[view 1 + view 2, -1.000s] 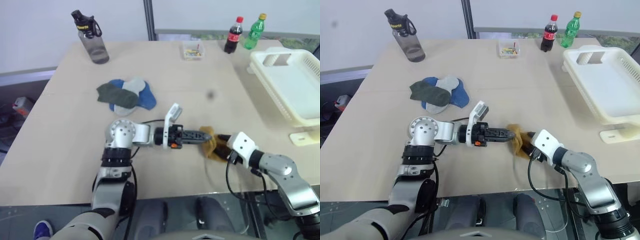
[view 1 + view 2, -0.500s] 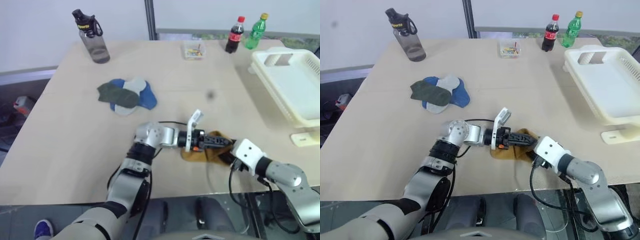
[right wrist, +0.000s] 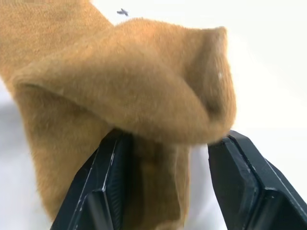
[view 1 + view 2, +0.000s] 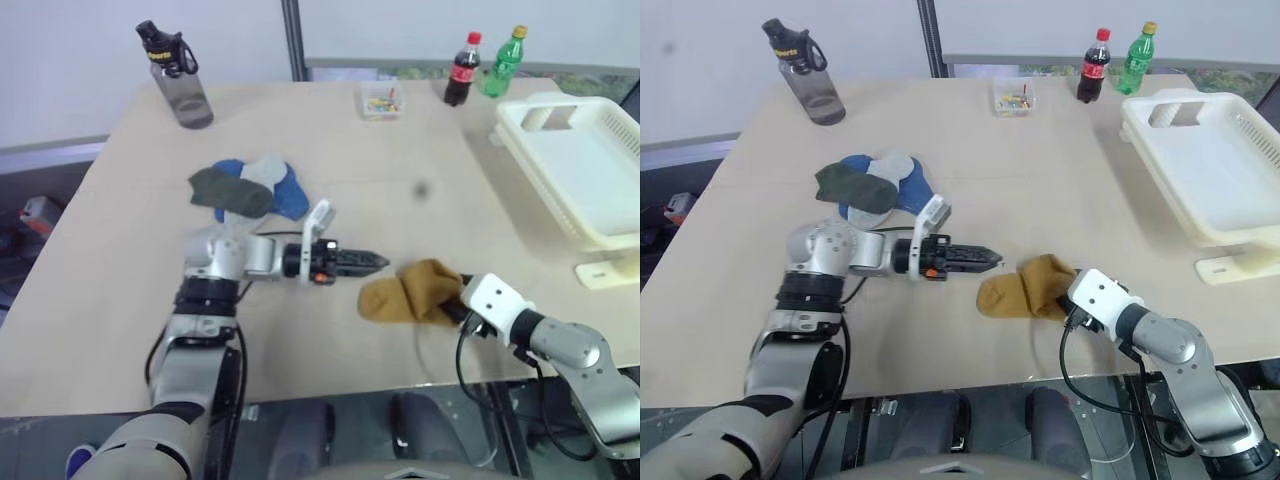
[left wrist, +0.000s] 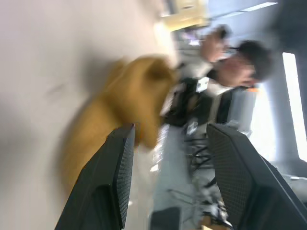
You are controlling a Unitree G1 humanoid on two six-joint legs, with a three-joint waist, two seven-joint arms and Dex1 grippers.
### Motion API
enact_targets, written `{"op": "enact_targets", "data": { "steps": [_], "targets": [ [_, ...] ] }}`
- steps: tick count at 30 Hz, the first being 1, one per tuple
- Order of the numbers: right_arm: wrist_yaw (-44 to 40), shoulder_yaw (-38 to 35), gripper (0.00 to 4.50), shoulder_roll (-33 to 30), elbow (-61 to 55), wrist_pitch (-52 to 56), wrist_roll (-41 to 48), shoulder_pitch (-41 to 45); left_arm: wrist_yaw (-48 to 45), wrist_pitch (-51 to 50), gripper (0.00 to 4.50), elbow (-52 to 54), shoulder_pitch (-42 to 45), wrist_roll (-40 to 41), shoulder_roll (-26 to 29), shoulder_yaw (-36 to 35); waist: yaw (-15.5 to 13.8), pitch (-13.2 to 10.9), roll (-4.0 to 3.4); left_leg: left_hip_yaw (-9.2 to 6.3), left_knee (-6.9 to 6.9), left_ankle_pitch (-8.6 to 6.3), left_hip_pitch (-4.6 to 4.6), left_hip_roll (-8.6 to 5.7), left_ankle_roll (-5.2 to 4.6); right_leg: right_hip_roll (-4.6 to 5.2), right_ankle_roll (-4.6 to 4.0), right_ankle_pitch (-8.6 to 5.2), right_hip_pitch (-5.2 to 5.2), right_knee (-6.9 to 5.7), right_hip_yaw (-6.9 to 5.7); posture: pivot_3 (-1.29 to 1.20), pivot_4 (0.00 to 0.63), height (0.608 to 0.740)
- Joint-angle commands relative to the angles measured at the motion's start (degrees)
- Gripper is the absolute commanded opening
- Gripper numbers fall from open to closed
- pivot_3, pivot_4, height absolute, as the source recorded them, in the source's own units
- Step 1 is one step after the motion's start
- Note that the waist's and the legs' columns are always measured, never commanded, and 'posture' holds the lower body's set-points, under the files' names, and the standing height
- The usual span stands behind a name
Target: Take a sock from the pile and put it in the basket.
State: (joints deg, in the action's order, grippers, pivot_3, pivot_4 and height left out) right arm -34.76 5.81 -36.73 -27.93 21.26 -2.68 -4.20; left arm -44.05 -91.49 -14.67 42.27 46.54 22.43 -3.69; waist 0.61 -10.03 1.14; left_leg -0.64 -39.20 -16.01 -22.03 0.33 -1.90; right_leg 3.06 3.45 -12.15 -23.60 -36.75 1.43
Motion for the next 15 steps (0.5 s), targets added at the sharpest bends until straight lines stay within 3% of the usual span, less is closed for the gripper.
{"op": "enact_targets", "data": {
  "steps": [1, 10, 15],
  "targets": [
    [-0.48, 1.34, 2.6, 0.27, 2.26, -1.17, -0.41, 0.17, 4.78, -1.01, 2.53, 2.52, -0.37, 4.13, 0.89, 2.38, -0.11, 0.0, 0.01, -0.02, 0.0, 0.0, 0.0, 0.0, 0.0, 0.01, 0.0, 0.0, 0.0, -0.01, -0.02, 0.0, 0.15, 0.74],
    [-0.92, 2.08, 2.6, 0.69, 2.61, -1.67, -0.47, 1.01, 21.25, -1.01, 2.53, 1.13, -1.27, 11.03, 1.95, 6.62, 0.21, 0.06, 0.07, 0.0, 0.01, 0.01, 0.08, 0.02, 0.02, 0.0, -0.02, 0.01, 0.01, -0.08, 0.02, 0.0, 0.15, 0.74],
    [-1.19, 1.4, 2.6, 0.43, 0.81, -0.72, -0.02, 0.16, 22.87, -1.01, 2.53, 1.57, 0.03, 14.52, 7.36, 8.97, 0.28, 0.15, 0.12, 0.01, 0.01, 0.01, 0.12, 0.01, 0.02, -0.01, -0.03, 0.0, 0.03, -0.08, 0.03, 0.0, 0.15, 0.74]
  ]
}}
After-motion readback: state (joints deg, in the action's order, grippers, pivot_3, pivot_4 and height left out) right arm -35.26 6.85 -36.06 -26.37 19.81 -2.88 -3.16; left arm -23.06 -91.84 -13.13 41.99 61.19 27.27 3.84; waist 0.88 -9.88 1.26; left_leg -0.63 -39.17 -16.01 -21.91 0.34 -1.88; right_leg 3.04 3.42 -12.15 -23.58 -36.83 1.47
